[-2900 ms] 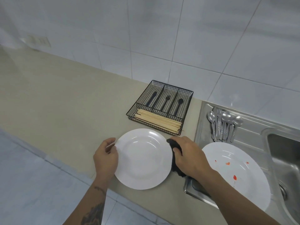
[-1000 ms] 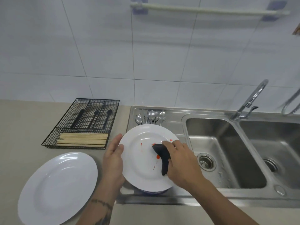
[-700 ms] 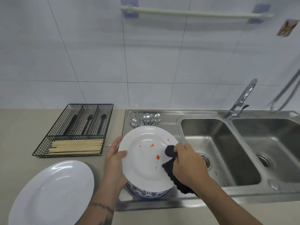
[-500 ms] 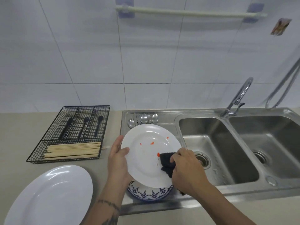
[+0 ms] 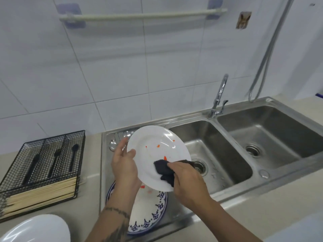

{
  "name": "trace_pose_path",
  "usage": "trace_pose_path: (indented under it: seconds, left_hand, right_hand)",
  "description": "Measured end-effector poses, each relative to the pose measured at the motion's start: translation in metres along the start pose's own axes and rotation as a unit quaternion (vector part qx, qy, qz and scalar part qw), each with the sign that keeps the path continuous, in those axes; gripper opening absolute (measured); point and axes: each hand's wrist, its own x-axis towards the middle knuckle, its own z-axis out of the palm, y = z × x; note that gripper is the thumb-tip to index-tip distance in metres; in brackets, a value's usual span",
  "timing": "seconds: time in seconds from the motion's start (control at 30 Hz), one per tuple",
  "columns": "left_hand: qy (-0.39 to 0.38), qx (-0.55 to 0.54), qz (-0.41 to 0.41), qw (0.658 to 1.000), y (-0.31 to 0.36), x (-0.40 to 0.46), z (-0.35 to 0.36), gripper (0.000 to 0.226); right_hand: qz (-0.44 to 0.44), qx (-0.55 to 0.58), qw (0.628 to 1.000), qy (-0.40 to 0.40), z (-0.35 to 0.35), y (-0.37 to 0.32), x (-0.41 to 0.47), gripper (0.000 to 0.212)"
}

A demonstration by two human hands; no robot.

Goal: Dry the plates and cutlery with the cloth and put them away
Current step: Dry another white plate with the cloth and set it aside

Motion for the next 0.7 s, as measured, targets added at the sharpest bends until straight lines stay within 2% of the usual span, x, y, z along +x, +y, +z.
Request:
trace_pose_path:
  seconds: [0.13,0.37,0.7]
  left_hand:
    - [0.006,0.048,0.047,0.998,-0.008,0.0,0.046,0.052]
    - [0.009,0.141,0.096,0.985,-0.03,0.002,0.111,0.051]
    - [-0.007,0.221,0.168,0.961,-0.045,-0.006,0.158,0.045]
  right_hand:
    - [0.006,0.075,0.997,0.011,-0.003,0.023,0.012,0.044]
    - [0.021,0.222,0.975,-0.028,-0.011,0.064,0.027,0.052]
    - [0.049,0.259,0.964,-0.041,-0.027,0.096,0.044,0.054]
